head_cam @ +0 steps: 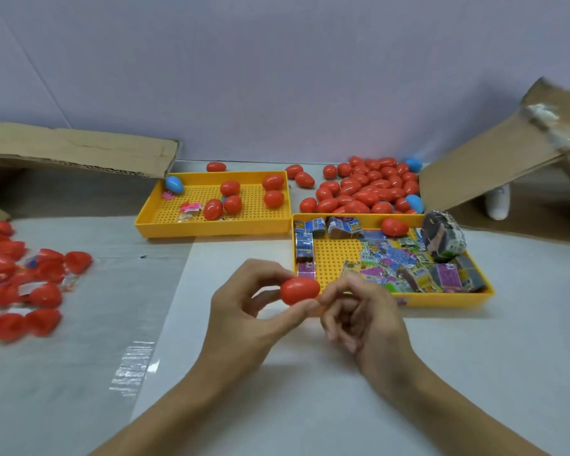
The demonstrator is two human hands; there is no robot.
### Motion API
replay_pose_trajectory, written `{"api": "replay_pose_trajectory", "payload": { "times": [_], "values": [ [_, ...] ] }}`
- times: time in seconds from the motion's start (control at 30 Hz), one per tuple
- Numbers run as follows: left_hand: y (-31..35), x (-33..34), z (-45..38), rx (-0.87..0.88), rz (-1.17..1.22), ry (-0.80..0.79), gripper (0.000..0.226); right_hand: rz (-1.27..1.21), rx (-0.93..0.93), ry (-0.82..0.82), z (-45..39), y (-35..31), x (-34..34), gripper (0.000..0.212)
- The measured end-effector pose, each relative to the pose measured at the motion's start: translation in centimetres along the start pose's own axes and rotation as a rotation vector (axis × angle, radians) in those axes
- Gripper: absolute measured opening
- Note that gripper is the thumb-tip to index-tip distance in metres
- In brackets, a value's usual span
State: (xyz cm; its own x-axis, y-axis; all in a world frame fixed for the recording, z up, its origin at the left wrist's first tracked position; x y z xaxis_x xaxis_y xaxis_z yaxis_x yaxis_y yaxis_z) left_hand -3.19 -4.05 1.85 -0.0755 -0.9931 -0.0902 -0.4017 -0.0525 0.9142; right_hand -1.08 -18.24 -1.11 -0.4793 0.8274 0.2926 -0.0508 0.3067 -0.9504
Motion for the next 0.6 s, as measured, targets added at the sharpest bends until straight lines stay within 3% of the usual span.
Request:
{"api": "replay_pose_trajectory", "payload": {
  "times": [0.2,0.6],
  "values": [
    [-0.4,2.0,2.2,-0.07,0.09,-0.057,0.032,0.204,0.041,-0.012,2.3,0.0,0.7,0.038],
    [0.3,2.0,1.7,0.066,0.007,-0.107,0.037,0.346,0.067,-0.11,1.8,0.0,0.0,0.041]
  ]
}}
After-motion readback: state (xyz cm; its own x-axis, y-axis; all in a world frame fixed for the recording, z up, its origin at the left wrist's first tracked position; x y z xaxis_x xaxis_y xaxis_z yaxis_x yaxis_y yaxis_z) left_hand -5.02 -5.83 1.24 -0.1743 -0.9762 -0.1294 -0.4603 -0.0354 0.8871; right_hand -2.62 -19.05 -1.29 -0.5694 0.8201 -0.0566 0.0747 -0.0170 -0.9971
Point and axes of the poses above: each hand's wrist, its own z-axis away from the middle knuckle, its own x-axis out of the palm, y = z × x, the point moved 10 cm from there along -z, towards the middle knuckle, and after that the axes turned 11 degrees about -y, right-handed, at the moved point
